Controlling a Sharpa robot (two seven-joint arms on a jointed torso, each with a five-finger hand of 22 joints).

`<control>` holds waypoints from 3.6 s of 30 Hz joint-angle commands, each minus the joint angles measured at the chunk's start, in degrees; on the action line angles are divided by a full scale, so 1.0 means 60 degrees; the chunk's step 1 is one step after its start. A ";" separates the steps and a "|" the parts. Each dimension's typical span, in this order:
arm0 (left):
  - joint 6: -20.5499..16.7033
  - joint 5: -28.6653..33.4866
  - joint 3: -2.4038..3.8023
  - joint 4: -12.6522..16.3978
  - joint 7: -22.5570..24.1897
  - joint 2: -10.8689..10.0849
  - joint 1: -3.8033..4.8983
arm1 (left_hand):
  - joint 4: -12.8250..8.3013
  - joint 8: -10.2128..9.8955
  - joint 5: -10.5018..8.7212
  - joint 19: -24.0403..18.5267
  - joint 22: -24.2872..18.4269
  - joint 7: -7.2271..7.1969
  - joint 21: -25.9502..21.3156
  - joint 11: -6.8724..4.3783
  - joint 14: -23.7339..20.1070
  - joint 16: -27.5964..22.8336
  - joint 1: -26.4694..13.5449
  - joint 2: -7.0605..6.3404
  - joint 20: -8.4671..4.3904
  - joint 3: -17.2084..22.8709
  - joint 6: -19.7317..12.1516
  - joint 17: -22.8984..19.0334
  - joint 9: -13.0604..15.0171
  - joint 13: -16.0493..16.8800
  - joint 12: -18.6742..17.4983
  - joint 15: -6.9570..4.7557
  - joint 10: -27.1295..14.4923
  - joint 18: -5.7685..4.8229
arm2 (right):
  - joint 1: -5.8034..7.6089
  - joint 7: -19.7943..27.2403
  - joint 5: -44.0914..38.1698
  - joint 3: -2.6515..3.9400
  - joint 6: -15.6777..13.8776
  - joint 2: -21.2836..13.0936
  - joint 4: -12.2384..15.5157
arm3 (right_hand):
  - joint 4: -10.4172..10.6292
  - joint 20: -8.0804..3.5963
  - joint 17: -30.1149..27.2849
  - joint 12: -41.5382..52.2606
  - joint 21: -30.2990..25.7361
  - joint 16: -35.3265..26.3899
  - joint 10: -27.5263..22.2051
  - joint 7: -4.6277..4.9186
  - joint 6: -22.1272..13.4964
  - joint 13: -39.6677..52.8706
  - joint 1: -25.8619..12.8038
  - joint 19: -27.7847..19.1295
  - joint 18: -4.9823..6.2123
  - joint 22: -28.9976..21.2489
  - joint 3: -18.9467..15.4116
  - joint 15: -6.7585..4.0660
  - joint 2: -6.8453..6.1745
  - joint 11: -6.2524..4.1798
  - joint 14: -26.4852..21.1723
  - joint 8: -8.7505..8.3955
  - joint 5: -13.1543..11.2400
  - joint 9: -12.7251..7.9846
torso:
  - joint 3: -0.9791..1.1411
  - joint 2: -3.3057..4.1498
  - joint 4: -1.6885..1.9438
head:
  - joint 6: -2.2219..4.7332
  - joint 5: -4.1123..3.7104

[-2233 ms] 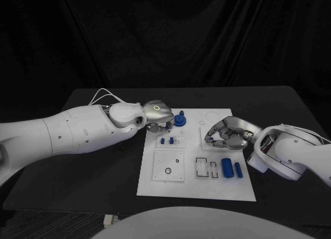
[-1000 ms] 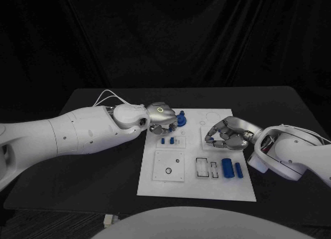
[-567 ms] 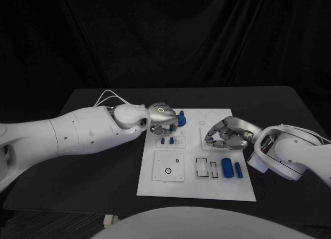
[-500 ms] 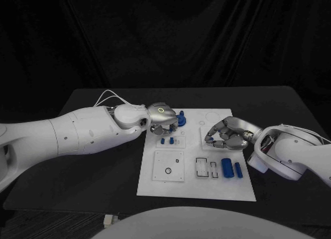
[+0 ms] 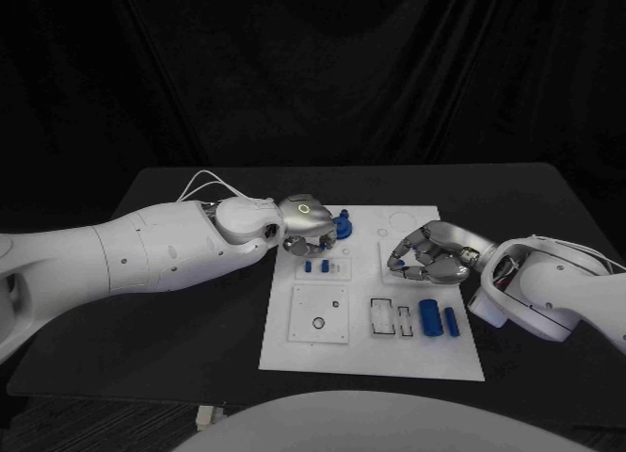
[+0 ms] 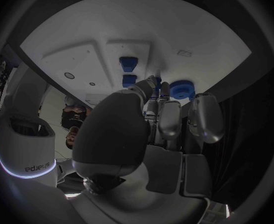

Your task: Assemble the parts on the task board

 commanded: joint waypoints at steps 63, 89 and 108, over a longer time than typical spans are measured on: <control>-0.1094 -0.0014 -0.0013 0.0126 -0.0244 -0.0394 -0.0044 | -0.0054 -0.0840 -0.0154 -0.0284 0.1382 -0.0858 -0.0782 0.0336 -0.0433 -0.0581 -0.0514 -0.0453 0.0171 0.0149 -0.2520 -0.0840 -0.0659 -0.0161 -0.0925 0.0184 -0.1491 0.0256 | -0.0008 -0.0131 -0.0048 0.0005 -0.0052 -0.0219 0.0130 | -0.0083 0.0019 0.2516 0.0034 -0.0018 0.0029 0.0994 0.0020 0.0044 0.2515 0.0086 0.0024 0.0102 0.1592 -0.0027 0.0075 -0.0014 0.0081 0.1000 0.0036 0.0050 -0.0030 | 0.0001 -0.0002 0.0001 | -0.0002 0.0009; -0.4196 0.2283 -0.0017 0.1986 0.0636 -0.3154 0.1608 | 0.1283 -0.0513 -0.0357 -0.4420 -0.0105 -0.0390 -0.7408 0.0030 -0.5057 -0.5058 -0.0961 -0.0481 0.0643 0.0660 -0.1462 -0.4905 -0.0772 0.0130 -0.0220 0.0583 -0.1879 0.0852 | 0.1865 -0.0618 -0.5679 0.0006 -0.1000 -0.0611 -0.0136 | 0.0485 -0.0451 0.0907 -0.4452 -0.2129 -0.1112 -0.1477 -0.0399 0.0267 -0.1985 0.0344 -0.0737 0.0465 0.0880 -0.0162 -0.0455 -0.0414 -0.0506 0.0451 0.0038 -0.1092 -0.0414 | -0.0020 -0.0014 0.0033 | -0.0002 -0.0195; 0.0976 1.5299 -0.0026 0.2408 0.5624 -0.3597 0.0652 | 0.1917 -0.1095 0.0060 -1.3092 -0.9056 -0.0585 -1.0991 -0.0520 -1.3563 -1.2274 -0.2765 0.0638 0.1517 -0.4806 -0.6690 -0.9487 -0.1734 -0.1132 -0.1733 0.1255 -1.0501 0.0319 | 0.1186 -0.0763 -0.8740 0.0004 -0.0300 0.0073 -0.1227 | 0.0568 -0.0027 -0.0974 -1.2871 -0.5393 -0.2945 -0.5057 -0.0596 0.0002 -0.8999 0.0125 -0.1675 0.0832 -0.0192 0.1160 0.0005 -0.1419 0.0225 -0.0346 -0.1241 -0.2445 -0.1282 | -0.0037 0.0029 0.0060 | -0.0002 -0.0305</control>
